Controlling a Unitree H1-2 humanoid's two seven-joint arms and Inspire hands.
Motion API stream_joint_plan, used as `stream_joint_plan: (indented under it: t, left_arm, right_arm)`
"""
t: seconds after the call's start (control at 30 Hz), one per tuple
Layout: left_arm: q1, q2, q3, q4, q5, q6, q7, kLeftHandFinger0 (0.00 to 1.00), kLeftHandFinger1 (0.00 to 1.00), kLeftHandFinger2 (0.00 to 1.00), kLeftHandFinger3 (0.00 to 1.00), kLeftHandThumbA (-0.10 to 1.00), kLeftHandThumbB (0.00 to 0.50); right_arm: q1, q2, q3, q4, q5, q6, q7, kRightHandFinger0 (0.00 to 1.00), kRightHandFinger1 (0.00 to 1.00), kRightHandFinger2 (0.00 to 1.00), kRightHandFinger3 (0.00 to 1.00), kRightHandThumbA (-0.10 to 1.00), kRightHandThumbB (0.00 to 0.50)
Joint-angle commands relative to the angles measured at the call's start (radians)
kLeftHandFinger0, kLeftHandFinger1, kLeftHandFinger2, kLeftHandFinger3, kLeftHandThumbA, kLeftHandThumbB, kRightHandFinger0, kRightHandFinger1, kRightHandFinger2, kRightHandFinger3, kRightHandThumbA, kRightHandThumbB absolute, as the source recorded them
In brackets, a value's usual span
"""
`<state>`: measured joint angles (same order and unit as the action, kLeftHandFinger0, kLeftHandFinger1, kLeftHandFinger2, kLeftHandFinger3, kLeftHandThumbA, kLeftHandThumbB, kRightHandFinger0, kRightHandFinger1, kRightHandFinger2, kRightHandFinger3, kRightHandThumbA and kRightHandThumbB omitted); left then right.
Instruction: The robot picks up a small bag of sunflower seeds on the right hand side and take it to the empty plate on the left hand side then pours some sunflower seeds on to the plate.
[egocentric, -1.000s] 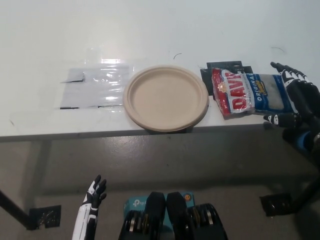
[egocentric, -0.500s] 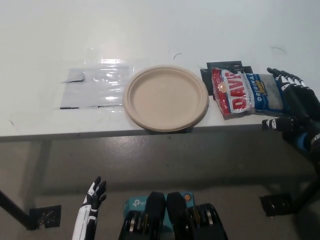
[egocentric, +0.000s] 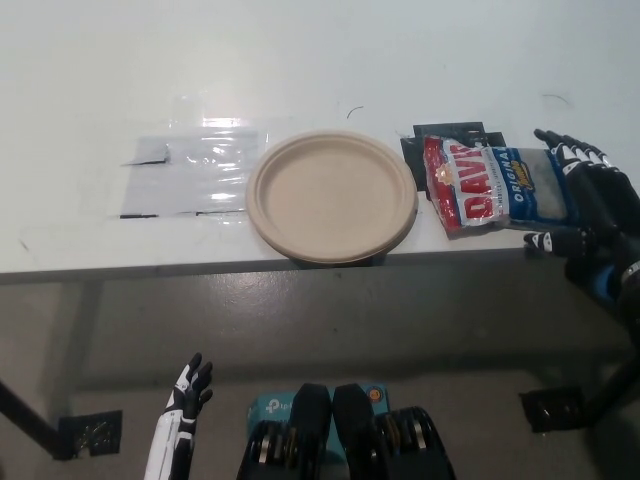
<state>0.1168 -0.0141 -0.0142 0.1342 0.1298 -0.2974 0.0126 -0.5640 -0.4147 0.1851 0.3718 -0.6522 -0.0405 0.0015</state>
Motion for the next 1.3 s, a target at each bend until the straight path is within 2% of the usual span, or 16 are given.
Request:
stream_joint_plan:
  t: [0.0, 0.1, 0.3, 0.57, 0.67, 0.97, 1.27]
  left_arm:
    - [0.003, 0.009, -0.012, -0.024, 0.018, -0.013, 0.007, 1.00, 1.00, 1.00, 1.00, 1.00, 0.067]
    - [0.002, 0.008, -0.011, -0.024, 0.010, -0.013, 0.004, 1.00, 1.00, 1.00, 1.00, 1.00, 0.053]
    - [0.002, 0.008, -0.011, -0.022, 0.016, -0.011, 0.008, 1.00, 1.00, 1.00, 1.00, 1.00, 0.056]
    - [0.003, 0.003, -0.009, -0.028, -0.001, -0.002, 0.002, 1.00, 1.00, 1.00, 1.00, 1.00, 0.065]
    - [0.003, 0.005, -0.010, -0.026, -0.001, -0.006, 0.001, 1.00, 1.00, 1.00, 1.00, 1.00, 0.052]
    - [0.002, 0.005, -0.009, -0.025, -0.002, -0.004, 0.002, 1.00, 1.00, 1.00, 1.00, 1.00, 0.063]
    - [0.005, 0.004, -0.011, -0.024, -0.003, -0.008, 0.001, 1.00, 1.00, 1.00, 1.00, 1.00, 0.049]
  right_arm:
    - [-0.068, -0.018, -0.005, -0.018, -0.003, 0.011, -0.010, 1.00, 1.00, 1.00, 1.00, 1.00, 0.278]
    - [-0.077, -0.017, -0.001, -0.012, -0.004, 0.009, -0.010, 1.00, 1.00, 1.00, 1.00, 1.00, 0.270]
    - [-0.089, -0.012, 0.010, 0.004, 0.003, 0.011, 0.009, 1.00, 1.00, 1.00, 1.00, 1.00, 0.254]
    - [-0.102, -0.003, 0.034, 0.028, -0.011, 0.011, 0.003, 1.00, 1.00, 1.00, 1.00, 1.00, 0.279]
    - [-0.105, -0.005, 0.044, 0.038, -0.012, 0.005, 0.001, 1.00, 1.00, 1.00, 1.00, 1.00, 0.285]
    - [-0.119, -0.001, 0.061, 0.058, 0.003, 0.009, 0.014, 1.00, 1.00, 1.00, 1.00, 1.00, 0.288]
    - [-0.138, 0.002, 0.077, 0.086, -0.016, 0.017, 0.002, 1.00, 1.00, 1.00, 1.00, 1.00, 0.298]
